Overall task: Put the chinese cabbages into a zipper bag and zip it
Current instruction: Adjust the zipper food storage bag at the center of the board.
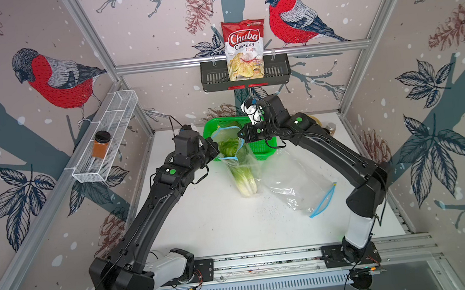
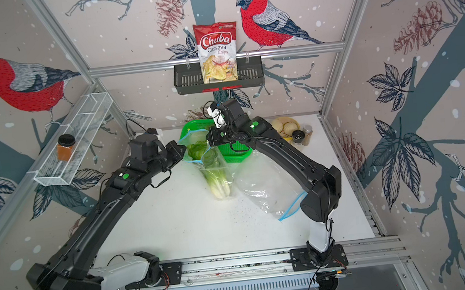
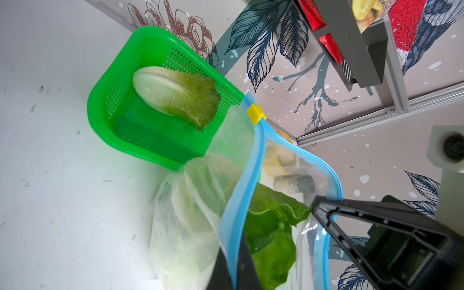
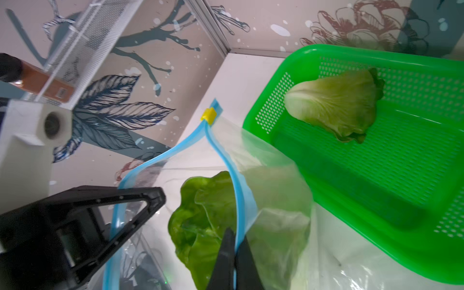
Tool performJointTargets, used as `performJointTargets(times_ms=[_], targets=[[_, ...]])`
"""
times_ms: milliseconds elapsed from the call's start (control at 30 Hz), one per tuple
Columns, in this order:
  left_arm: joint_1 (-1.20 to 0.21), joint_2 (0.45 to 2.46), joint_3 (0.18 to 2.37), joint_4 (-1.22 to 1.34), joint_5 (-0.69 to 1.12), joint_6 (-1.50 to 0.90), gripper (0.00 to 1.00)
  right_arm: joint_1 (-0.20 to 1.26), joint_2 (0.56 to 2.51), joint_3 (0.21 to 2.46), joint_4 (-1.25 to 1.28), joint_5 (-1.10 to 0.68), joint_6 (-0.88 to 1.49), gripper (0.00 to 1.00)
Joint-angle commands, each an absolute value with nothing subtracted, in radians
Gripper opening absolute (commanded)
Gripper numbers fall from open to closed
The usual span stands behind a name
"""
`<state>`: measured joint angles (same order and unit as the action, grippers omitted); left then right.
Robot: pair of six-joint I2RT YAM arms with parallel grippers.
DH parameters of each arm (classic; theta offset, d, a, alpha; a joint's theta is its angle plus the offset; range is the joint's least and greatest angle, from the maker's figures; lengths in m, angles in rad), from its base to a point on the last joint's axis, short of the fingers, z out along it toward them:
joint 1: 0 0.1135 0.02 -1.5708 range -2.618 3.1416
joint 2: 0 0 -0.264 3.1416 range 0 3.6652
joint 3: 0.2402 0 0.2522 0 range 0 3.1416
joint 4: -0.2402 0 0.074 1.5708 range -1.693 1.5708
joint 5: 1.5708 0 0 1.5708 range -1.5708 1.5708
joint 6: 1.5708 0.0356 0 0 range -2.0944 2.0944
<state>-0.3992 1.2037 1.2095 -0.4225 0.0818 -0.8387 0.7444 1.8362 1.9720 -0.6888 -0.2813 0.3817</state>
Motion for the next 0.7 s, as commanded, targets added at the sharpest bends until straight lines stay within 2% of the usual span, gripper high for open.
performJointTargets(times_ms=[0,100,367,600,667], targets=[[-0.411,1.222,1.209,-0.328,0.111,-0.866,0.0,0.751,1.838,2.017,-0.754,-0.252,0.319,0.0],[-0.457,1.213,1.244,-0.359,0.033,-0.861,0.0,0.758,1.822,2.03,-0.748,-0.244,0.308,0.0],[-0.478,1.181,1.151,-0.326,0.057,-0.922,0.0,0.759,1.826,1.954,-0.791,-0.21,0.289,0.01],[-0.488,1.179,1.147,-0.331,0.056,-0.931,0.0,0.783,1.816,2.024,-0.833,-0.161,0.284,0.23],[-0.488,1.189,1.152,-0.33,0.063,-0.931,0.0,0.8,1.813,2.059,-0.838,-0.139,0.282,0.26]])
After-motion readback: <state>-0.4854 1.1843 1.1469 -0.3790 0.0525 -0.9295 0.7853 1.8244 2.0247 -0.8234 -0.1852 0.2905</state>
